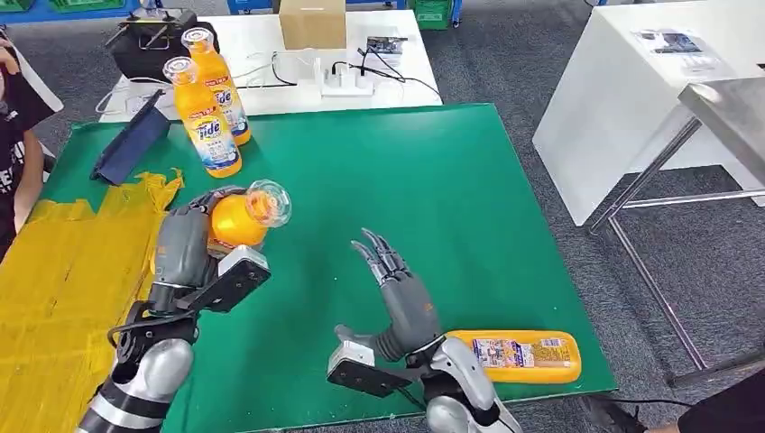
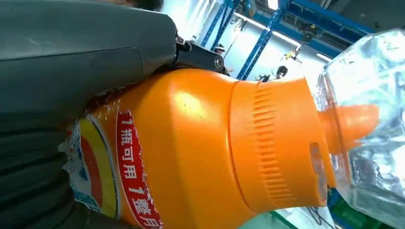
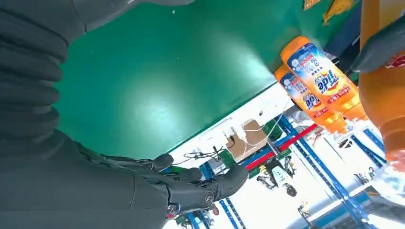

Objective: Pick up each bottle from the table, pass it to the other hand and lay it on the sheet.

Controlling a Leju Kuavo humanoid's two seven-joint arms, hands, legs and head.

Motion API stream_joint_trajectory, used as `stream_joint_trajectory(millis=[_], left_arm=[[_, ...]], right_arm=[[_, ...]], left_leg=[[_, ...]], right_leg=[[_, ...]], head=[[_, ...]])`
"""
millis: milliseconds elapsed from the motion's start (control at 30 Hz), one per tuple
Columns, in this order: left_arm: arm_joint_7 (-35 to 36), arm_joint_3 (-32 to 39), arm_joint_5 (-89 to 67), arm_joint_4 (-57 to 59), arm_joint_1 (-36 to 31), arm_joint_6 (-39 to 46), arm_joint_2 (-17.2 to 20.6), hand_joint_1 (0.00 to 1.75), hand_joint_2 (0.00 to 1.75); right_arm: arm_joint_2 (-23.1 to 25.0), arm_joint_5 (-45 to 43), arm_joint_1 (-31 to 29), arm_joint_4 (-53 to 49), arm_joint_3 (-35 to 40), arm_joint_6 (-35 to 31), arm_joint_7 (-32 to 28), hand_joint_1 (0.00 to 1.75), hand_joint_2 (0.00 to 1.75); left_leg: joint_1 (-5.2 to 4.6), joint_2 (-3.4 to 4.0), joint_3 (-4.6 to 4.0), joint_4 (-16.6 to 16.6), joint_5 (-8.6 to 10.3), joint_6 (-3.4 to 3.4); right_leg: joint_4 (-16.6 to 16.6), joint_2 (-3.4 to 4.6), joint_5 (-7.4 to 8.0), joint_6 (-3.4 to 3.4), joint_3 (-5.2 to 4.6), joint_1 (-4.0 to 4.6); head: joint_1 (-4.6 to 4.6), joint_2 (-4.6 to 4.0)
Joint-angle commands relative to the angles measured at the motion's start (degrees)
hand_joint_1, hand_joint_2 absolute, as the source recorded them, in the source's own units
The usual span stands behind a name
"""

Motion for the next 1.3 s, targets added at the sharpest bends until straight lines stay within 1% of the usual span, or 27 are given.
stream_joint_trajectory(millis=[33,67,100,133,167,200,233,333,367,400,467,500,533,600,633,700,733,767,800,833,867,900,1067,1100,1167,1200,1300], left_arm=[[15.7,-0.25,-27.69,27.12,-14.62,-6.27,7.02,1.75,1.75],[16.14,-0.25,-29.46,33.87,-17.46,-6.09,6.98,1.75,1.75],[16.59,-0.16,-30.98,42.89,-21.29,-6.74,6.69,1.75,1.75],[17.36,0.19,-31.52,49.22,-23.96,-8.0,6.26,1.75,1.75],[18.2,0.55,-32.36,54.31,-26.03,-8.47,5.87,1.75,1.75],[18.65,1.08,-32.72,58.29,-27.47,-8.62,5.42,1.75,1.75],[18.76,1.73,-32.92,62.07,-28.74,-9.3,4.94,1.75,1.75],[18.79,1.8,-33.05,62.74,-28.81,-8.74,4.72,1.75,1.75],[18.82,1.8,-33.07,62.77,-28.83,-8.74,4.62,1.75,1.75],[18.85,1.81,-33.09,62.78,-28.86,-8.75,4.55,1.75,1.75],[18.89,1.82,-33.1,62.78,-28.89,-8.8,4.5,1.75,1.75],[18.88,2.22,-33.06,63.37,-29.1,-10.01,4.17,1.75,1.75],[19.04,2.91,-32.64,64.33,-29.12,-11.32,3.87,1.75,1.75],[18.54,4.62,-31.09,67.04,-28.54,-13.55,3.33,1.75,1.75],[18.93,5.01,-30.96,67.82,-27.97,-13.62,3.28,1.75,1.75],[19.96,6.53,-30.35,69.05,-26.35,-12.78,3.37,1.75,1.75],[20.26,7.61,-29.78,69.39,-25.7,-12.55,3.59,1.75,1.75],[20.56,8.4,-29.47,69.67,-25.25,-12.43,3.87,1.75,1.75],[21.01,9.53,-28.92,69.8,-24.73,-11.73,4.21,1.75,1.75],[21.49,10.23,-28.75,69.94,-24.48,-11.42,4.55,1.75,1.75],[21.94,10.69,-28.77,69.92,-24.33,-10.85,4.72,1.17,1.75],[22.12,11.94,-28.32,69.69,-24.15,-9.28,4.59,0.0,1.75],[21.73,14.19,-28.46,68.49,-23.43,-5.36,3.8,0.0,1.75],[21.26,14.46,-28.65,68.14,-23.26,-4.98,3.53,0.0,0.0],[20.18,14.89,-28.77,67.63,-23.21,-4.47,2.85,0.0,0.0],[19.86,14.89,-28.91,67.28,-23.32,-3.97,2.4,0.0,0.0],[19.19,15.0,-29.22,66.29,-23.33,-3.07,1.37,0.0,0.0]], right_arm=[[-11.25,9.09,2.31,-2.08,1.33,5.85,6.3,0.0,1.75],[-12.92,9.39,3.01,-2.31,1.09,6.07,6.42,0.0,1.75],[-15.51,9.8,3.9,-2.85,0.87,6.9,6.81,0.0,1.75],[-17.55,9.56,4.4,-3.4,0.73,7.59,7.0,0.0,1.75],[-19.74,8.77,4.53,-4.06,0.94,9.16,6.75,0.0,1.75],[-22.04,7.56,5.16,-5.01,0.82,10.32,6.47,0.0,1.75],[-25.5,5.8,5.75,-6.24,1.25,11.04,4.52,0.0,1.75],[-26.49,5.09,6.19,-6.75,0.65,10.86,3.97,0.0,1.75],[-26.29,5.13,6.16,-6.9,0.75,10.82,3.99,0.0,1.75],[-26.08,5.12,6.12,-6.97,0.87,10.85,4.0,0.0,1.75],[-25.86,5.13,6.0,-6.95,1.0,11.0,4.06,0.0,1.75],[-26.6,2.09,6.21,-7.19,1.47,14.1,3.66,0.0,1.75],[-29.5,0.77,6.94,-8.48,1.5,14.39,3.21,0.0,1.75],[-34.04,0.41,9.99,-11.03,-0.54,13.09,5.42,0.0,1.75],[-35.68,0.13,11.06,-12.06,-1.49,12.75,6.03,0.0,1.75],[-38.24,-1.46,14.18,-15.03,-4.6,12.04,7.71,0.0,1.75],[-39.02,-1.78,15.36,-16.2,-5.77,11.9,8.29,0.0,1.75],[-39.64,-2.15,16.24,-16.95,-6.83,12.15,8.93,0.0,1.75],[-40.33,-2.24,17.01,-17.51,-7.8,12.22,9.31,0.0,1.75],[-40.46,-2.33,17.34,-17.62,-8.55,12.1,9.37,0.0,1.75],[-40.4,-2.5,17.53,-17.51,-9.11,12.14,9.41,0.0,1.75],[-40.54,-2.39,17.9,-17.37,-9.91,12.31,9.8,0.0,1.75],[-42.47,-0.6,21.26,-18.93,-13.21,13.0,14.06,0.0,1.75],[-42.26,-0.14,21.47,-18.55,-13.82,13.44,15.08,0.0,1.75],[-42.2,-0.21,21.36,-17.28,-13.91,15.02,15.89,0.0,1.75],[-42.39,-0.27,21.34,-16.25,-13.77,15.91,16.41,0.0,1.75],[-41.05,1.67,20.58,-13.1,-13.49,15.85,18.95,0.0,1.75]], left_leg=[[0.03,-0.14,0.29,-0.03,-0.06,-0.03],[0.05,-0.24,0.44,-0.02,-0.1,-0.05],[0.03,-0.36,0.41,-0.09,-0.01,-0.02],[0.03,-0.33,0.29,-0.08,0.03,-0.01],[0.03,-0.32,0.39,-0.05,-0.01,-0.02],[0.01,-0.25,0.29,-0.05,0.02,-0.02],[0.03,-0.32,0.39,-0.01,0.0,-0.02],[-0.05,-0.07,0.11,-0.03,0.07,0.03],[-0.03,-0.04,0.29,0.06,-0.08,0.04],[-0.05,0.06,0.16,0.03,-0.03,0.03],[-0.03,0.02,0.2,0.13,-0.07,0.06],[-0.01,0.01,0.18,0.15,-0.07,0.05],[-0.03,0.03,0.1,0.1,0.01,0.05],[-0.02,-0.08,0.17,0.19,-0.07,0.06],[-0.09,-0.09,0.06,0.09,0.04,0.09],[-0.12,0.0,0.08,0.08,0.01,0.1],[-0.12,0.02,0.16,0.11,-0.06,0.09],[-0.13,0.02,0.04,0.04,0.03,0.09],[-0.11,0.04,0.18,0.1,-0.07,0.09],[-0.11,0.03,0.12,0.06,-0.01,0.08],[-0.11,0.09,0.26,0.11,-0.12,0.07],[-0.14,0.17,0.21,0.05,-0.06,0.07],[-0.11,0.19,0.48,0.05,-0.17,-0.05],[-0.11,0.1,0.47,0.04,-0.14,-0.04],[-0.09,0.06,0.53,0.03,-0.13,-0.04],[-0.06,0.01,0.55,0.02,-0.09,-0.03],[-0.02,-0.04,0.68,0.01,-0.15,-0.08]], right_leg=[[-0.04,-0.21,-0.12,-0.14,0.35,0.06],[-0.07,-0.34,-0.19,-0.2,0.54,0.09],[-0.11,-0.44,-0.15,-0.16,0.49,0.06],[-0.09,-0.37,-0.1,-0.11,0.35,0.04],[-0.06,-0.39,-0.14,-0.17,0.45,0.05],[-0.05,-0.3,-0.08,-0.12,0.31,0.03],[-0.06,-0.41,-0.12,-0.17,0.46,0.06],[-0.02,-0.11,0.03,-0.03,0.08,-0.04],[-0.02,-0.13,-0.09,-0.1,0.38,0.0],[-0.06,-0.02,0.05,-0.04,0.77,-0.01],[-0.01,-0.08,0.05,-0.14,0.85,0.03],[0.02,-0.09,0.05,-0.15,0.84,0.04],[0.01,-0.05,0.12,-0.13,0.71,0.01],[0.06,-0.18,-0.01,-0.18,0.83,0.03],[0.02,-0.16,0.08,-0.1,0.65,-0.06],[0.03,-0.08,0.07,-0.1,0.64,-0.08],[0.03,-0.08,0.02,-0.13,0.76,-0.07],[0.01,-0.06,0.1,-0.08,0.6,-0.09],[0.01,-0.07,0.01,-0.13,0.77,-0.06],[-0.01,-0.05,0.07,-0.11,0.71,-0.07],[0.02,-0.01,-0.01,-0.16,0.86,-0.05],[-0.01,0.09,0.08,-0.14,0.79,-0.07],[0.0,0.09,0.06,-0.21,0.98,0.0],[0.0,0.01,0.06,-0.2,0.96,-0.01],[-0.03,-0.05,0.03,-0.22,0.97,0.01],[-0.03,-0.06,0.02,-0.16,0.64,-0.01],[-0.09,-0.08,-0.13,-0.17,0.72,0.04]], head=[[0.0,0.0],[0.0,0.0],[0.02,0.0],[0.02,0.0],[0.0,0.0],[0.0,0.0],[0.02,0.0],[0.02,0.0],[0.02,0.0],[0.0,0.0],[0.04,0.0],[0.02,0.0],[0.02,0.0],[0.02,0.0],[0.0,0.0],[0.0,0.0],[0.0,0.0],[0.0,0.0],[-0.02,0.0],[0.04,0.0],[0.02,0.0],[0.02,0.0],[0.0,0.0],[-0.02,0.0],[-0.02,0.0],[0.0,0.0],[0.0,0.0]])
